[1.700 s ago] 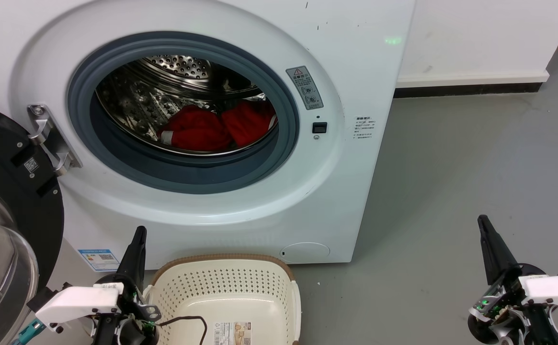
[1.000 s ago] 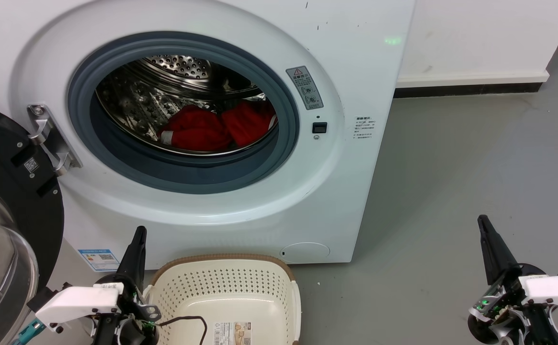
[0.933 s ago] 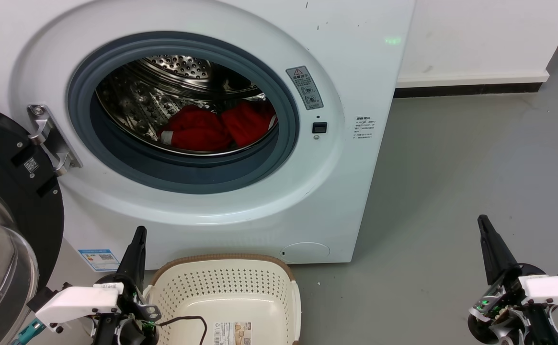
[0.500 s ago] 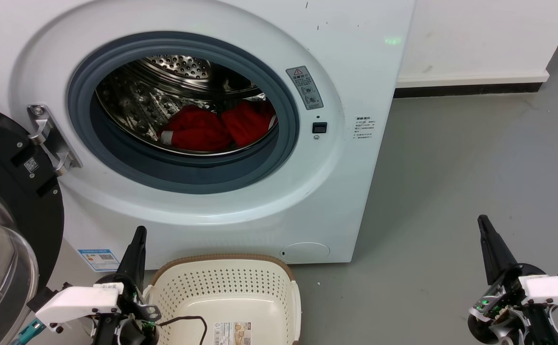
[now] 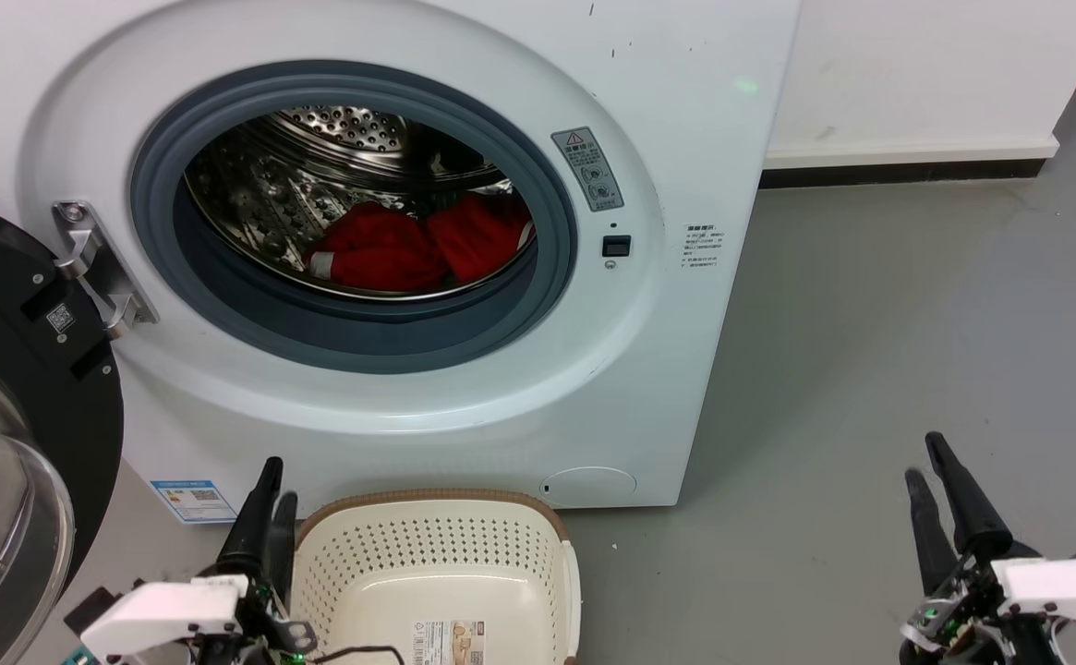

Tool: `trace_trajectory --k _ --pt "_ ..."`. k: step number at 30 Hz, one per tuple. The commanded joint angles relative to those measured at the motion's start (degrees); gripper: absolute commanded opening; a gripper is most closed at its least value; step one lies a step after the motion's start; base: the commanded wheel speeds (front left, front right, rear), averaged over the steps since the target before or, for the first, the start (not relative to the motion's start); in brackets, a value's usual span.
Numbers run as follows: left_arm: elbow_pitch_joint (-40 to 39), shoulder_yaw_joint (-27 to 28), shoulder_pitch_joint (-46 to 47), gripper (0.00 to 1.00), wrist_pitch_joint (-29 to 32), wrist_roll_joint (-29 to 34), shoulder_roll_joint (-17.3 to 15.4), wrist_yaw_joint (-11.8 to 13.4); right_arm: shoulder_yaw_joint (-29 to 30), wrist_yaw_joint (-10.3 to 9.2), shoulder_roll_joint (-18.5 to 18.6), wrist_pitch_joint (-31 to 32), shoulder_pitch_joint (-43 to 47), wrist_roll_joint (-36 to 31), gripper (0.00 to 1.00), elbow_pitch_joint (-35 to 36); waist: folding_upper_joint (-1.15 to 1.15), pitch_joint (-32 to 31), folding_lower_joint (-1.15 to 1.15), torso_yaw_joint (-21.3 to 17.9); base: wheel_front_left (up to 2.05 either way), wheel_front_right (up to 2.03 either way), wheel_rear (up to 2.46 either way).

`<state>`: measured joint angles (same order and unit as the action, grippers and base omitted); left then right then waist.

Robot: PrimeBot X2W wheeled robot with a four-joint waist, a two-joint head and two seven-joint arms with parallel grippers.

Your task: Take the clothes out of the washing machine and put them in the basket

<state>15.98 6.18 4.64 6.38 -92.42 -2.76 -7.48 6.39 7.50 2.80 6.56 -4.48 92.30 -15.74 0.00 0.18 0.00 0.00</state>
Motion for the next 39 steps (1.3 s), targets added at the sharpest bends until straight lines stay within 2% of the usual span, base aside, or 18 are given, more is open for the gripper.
trace_trajectory --k 1,8,14,15,21,30,39 --pt "-0.9 -0.2 0.25 1.0 -0.58 0.1 -0.04 -0.01 -0.43 0.0 0.02 -0.58 -0.24 -0.22 1.0 0.79 0.0 -0.01 0.0 -0.02 0.0 0.0 0.0" --pt "-1.78 0.28 -0.71 1.0 -2.62 2.59 -0.05 -0.01 -0.89 0.0 0.04 -2.64 0.53 -2.13 1.0 1.87 0.0 -0.11 0.0 -0.11 0.0 0.0 0.0" --pt "-1.9 1.69 -0.85 1.0 -4.23 6.5 -0.06 0.12 -0.64 0.0 0.04 -4.26 0.94 -7.26 1.0 1.97 0.0 -0.19 0.0 -0.21 0.0 0.0 0.0" --pt "-2.43 2.73 -0.92 1.0 -4.99 8.83 -0.06 0.26 -0.32 0.0 0.05 -5.03 0.97 -10.84 1.0 1.96 0.0 -0.22 0.0 -0.27 0.0 0.0 0.0" --pt "-4.15 4.63 -1.08 1.0 -6.44 14.51 -0.07 1.8 -0.46 0.0 0.06 -6.5 0.85 -20.41 1.0 4.23 0.0 -0.24 0.0 -0.39 0.0 0.0 0.0" --pt "-12.16 4.5 -1.88 1.0 -8.69 26.52 -0.09 6.25 -0.95 0.0 0.07 -8.77 1.0 -35.37 1.0 9.55 0.0 -0.19 0.0 -0.51 0.0 0.0 0.0" --pt "-16.85 3.07 -3.51 1.0 -10.47 34.53 -0.1 7.08 -3.72 0.0 0.08 -10.58 1.57 -49.38 1.0 14.06 0.0 -0.23 0.0 -0.75 0.0 0.0 0.0"
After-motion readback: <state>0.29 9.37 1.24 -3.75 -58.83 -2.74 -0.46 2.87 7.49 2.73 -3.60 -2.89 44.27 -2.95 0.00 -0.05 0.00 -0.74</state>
